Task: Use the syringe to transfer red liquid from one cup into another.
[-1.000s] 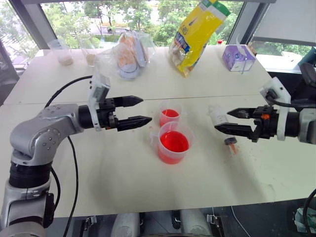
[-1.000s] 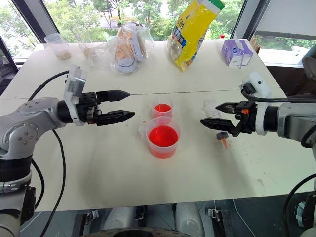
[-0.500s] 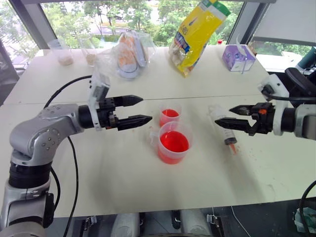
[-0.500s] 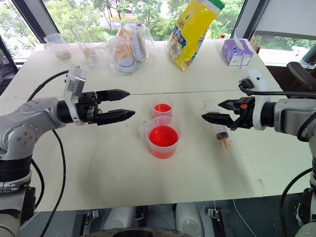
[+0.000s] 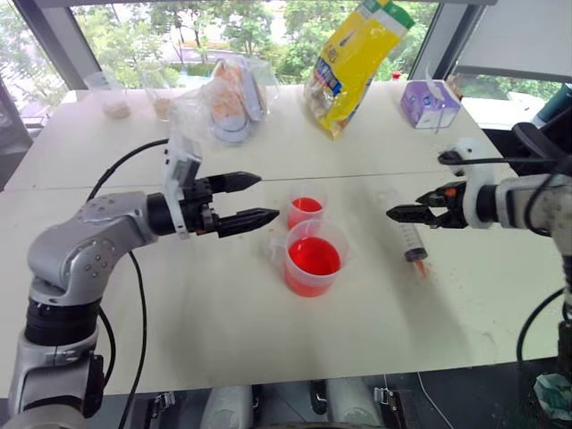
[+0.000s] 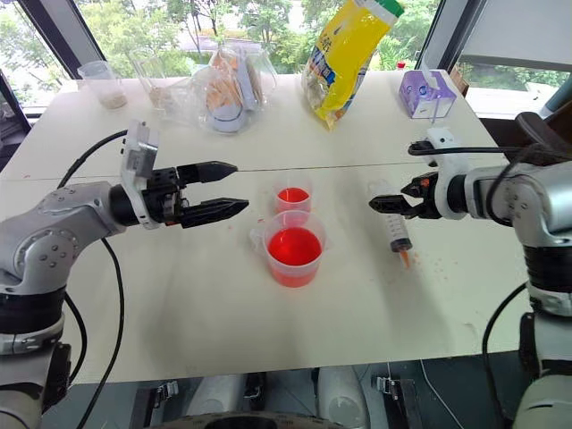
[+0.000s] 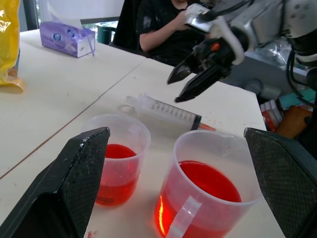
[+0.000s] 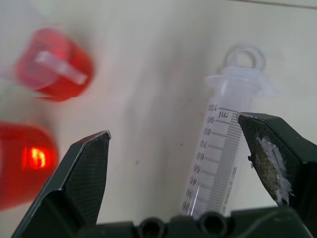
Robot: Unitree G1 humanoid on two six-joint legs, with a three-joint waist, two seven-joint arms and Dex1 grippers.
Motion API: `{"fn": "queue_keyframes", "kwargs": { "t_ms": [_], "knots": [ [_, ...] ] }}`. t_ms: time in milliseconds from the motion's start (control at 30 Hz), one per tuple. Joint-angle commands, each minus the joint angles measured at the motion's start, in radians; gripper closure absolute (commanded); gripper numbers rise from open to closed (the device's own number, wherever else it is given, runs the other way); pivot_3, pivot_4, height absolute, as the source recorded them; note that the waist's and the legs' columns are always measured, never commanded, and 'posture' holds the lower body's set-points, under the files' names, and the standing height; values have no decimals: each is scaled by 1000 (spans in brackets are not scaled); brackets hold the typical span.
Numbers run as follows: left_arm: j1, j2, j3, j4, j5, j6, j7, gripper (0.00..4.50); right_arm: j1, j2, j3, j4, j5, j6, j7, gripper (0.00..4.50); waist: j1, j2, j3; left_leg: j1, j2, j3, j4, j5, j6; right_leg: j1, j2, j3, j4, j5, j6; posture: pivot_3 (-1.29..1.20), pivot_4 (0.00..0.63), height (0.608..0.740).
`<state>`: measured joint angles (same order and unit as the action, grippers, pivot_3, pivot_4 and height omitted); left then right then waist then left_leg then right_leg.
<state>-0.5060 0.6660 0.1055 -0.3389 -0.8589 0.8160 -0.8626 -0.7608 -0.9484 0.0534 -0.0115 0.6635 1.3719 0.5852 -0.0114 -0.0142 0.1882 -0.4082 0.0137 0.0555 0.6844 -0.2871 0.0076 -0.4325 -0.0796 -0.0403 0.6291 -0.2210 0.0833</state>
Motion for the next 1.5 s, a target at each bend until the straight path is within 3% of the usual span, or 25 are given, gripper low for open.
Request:
{"fn": "queue_keyframes", "kwargs": {
  "t_ms": [33,267,467,567,700,800,1033,1167,1267,1367,1500],
  "knots": [
    [8,1,13,-43,7,-29,6,0,-68,38,71,133,-98,-68,19,45,0,0,0,0,0,0,0,0,0,0,0,0,0,0,0,0,150,740],
    [39,10,31,-85,-3,-24,38,0,-141,119,218,384,-270,-215,103,45,0,0,0,0,0,0,0,0,0,0,0,0,0,0,0,0,150,740],
    [59,16,39,-108,-9,-18,62,0,-155,164,287,469,-380,-311,174,45,-1,0,0,0,0,0,0,0,0,0,0,0,0,0,0,0,150,740],
    [63,19,40,-114,-13,-17,69,0,-154,182,297,491,-420,-342,197,916,-3,-1,-1,1,0,0,0,0,0,1,0,0,0,0,0,0,150,740],
    [58,25,36,-108,-12,-19,69,0,-151,195,287,486,-455,-342,220,2929,-5,-1,-1,2,0,0,0,0,0,2,0,0,1,0,0,0,150,740],
    [46,27,27,-99,-6,-22,63,0,-136,183,272,439,-476,-343,225,3109,-4,-1,-1,2,0,0,0,0,-1,2,0,0,1,0,0,0,150,740],
    [-10,29,9,-57,0,-26,36,0,-87,158,39,158,-378,-333,215,3109,0,0,0,0,0,0,0,0,-1,0,0,0,1,0,0,0,150,740],
    [-77,25,3,-2,-7,-28,-2,0,-108,268,-270,-30,-174,-278,158,3109,1,0,0,0,0,0,0,0,-1,0,0,-1,1,0,0,0,150,740],
    [-138,18,-5,44,-11,-25,-33,0,-102,359,-400,-174,-38,-305,136,3109,1,0,0,0,0,-1,0,0,-1,0,0,-1,1,0,0,0,150,740],
    [-210,10,-32,102,13,-38,-77,0,-66,468,-474,-305,99,-325,94,3109,1,0,0,0,0,-1,0,0,-1,1,0,-1,1,0,0,0,150,740],
    [-307,-4,-72,187,57,-66,-142,0,33,587,-469,-429,226,-387,71,3109,2,0,0,1,0,-1,0,0,0,2,0,-2,1,0,1,0,150,740]
  ]
}}
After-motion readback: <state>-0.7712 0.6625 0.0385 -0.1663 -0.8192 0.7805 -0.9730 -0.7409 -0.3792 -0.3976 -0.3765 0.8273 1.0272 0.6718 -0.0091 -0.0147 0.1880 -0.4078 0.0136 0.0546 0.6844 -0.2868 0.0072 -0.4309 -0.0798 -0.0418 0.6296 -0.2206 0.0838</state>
